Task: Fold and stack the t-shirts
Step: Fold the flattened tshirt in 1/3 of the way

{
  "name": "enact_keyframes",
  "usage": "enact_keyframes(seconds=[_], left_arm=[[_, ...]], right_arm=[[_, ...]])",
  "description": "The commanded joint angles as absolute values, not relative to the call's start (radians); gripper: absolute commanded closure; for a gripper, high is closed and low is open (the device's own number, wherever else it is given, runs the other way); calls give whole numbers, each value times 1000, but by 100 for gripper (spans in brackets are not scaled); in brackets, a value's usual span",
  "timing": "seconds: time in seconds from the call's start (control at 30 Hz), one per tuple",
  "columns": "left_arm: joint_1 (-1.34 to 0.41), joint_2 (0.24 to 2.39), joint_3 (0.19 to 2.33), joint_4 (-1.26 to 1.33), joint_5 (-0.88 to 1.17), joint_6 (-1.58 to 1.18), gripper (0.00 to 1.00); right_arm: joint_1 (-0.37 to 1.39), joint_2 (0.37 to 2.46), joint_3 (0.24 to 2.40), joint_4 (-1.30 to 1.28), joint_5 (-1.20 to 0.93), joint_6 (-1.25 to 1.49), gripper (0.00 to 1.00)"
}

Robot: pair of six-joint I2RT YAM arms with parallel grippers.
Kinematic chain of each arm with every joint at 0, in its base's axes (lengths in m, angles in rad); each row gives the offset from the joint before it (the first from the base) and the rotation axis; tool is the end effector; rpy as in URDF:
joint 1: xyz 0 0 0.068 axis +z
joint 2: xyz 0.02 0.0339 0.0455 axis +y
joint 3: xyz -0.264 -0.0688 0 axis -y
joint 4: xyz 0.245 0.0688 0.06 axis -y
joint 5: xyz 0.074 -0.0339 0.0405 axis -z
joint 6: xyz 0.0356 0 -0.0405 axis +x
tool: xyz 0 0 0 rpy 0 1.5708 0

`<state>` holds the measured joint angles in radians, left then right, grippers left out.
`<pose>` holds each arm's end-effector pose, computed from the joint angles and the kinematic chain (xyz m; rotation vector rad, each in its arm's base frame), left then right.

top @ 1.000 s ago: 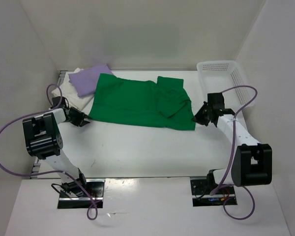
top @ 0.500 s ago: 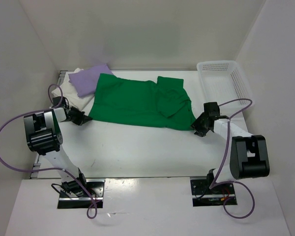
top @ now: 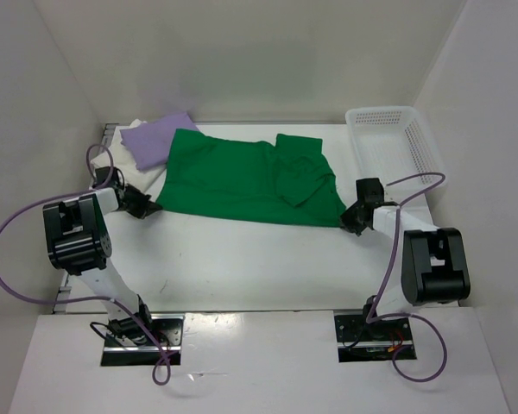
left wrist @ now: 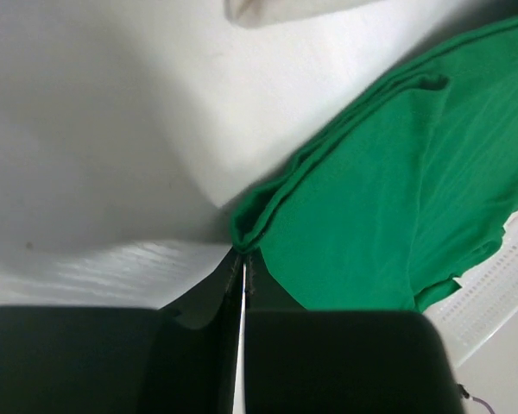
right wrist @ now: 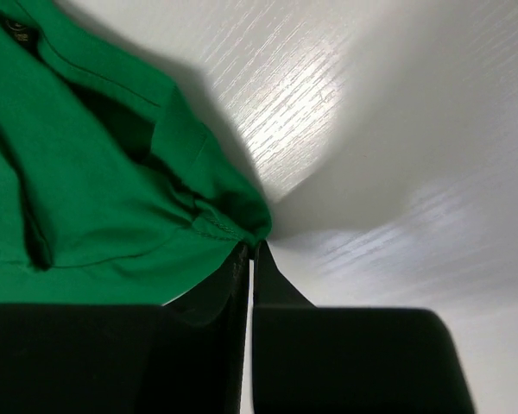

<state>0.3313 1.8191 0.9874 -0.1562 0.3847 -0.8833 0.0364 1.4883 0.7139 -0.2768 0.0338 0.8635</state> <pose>0.3383 0.1022 0.1394 -1.3580 2.2203 -0.6993 0.2696 0.0086 0.1530 1.0746 2.4189 0.2657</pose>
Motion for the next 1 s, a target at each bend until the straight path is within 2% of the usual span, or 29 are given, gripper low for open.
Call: enact_keyframes(seconds=[0.0,0.13,0.37,0.53,0.7,0.73,0.77,0.8,0.83,0.9,0.97], left_arm=[[328,1741,980,-190,331,-830,100],[356,1655,910,-235,331,-798,100],[397,1539,822,-353,336,-732,100],[446,1411,753,-485,379,-686,100],[469,1310,753,-627,445,-686,100],[469,1298,753,-658,445,-686,100],[469,1298,753,-658,454,-686,96],[480,1284,743,-672,474,-686,80],[480,1284,729,-672,474,-686,66],[480,1258,729,-672,483,-686,41],[480,1246,729,-672,483,-696,28]], right_arm=[[32,1390,719,-294,123,888,100],[8,1226,689,-424,147,897,100],[-14,996,638,-610,37,1017,100],[-14,850,721,-797,26,1042,100],[-14,828,850,-948,51,983,100],[-14,818,859,-966,51,968,94],[-14,809,873,-991,51,957,87],[-14,799,883,-1005,51,957,79],[-14,799,894,-1020,51,940,60],[-14,799,933,-1064,64,905,47],[-14,799,966,-1089,84,885,39]])
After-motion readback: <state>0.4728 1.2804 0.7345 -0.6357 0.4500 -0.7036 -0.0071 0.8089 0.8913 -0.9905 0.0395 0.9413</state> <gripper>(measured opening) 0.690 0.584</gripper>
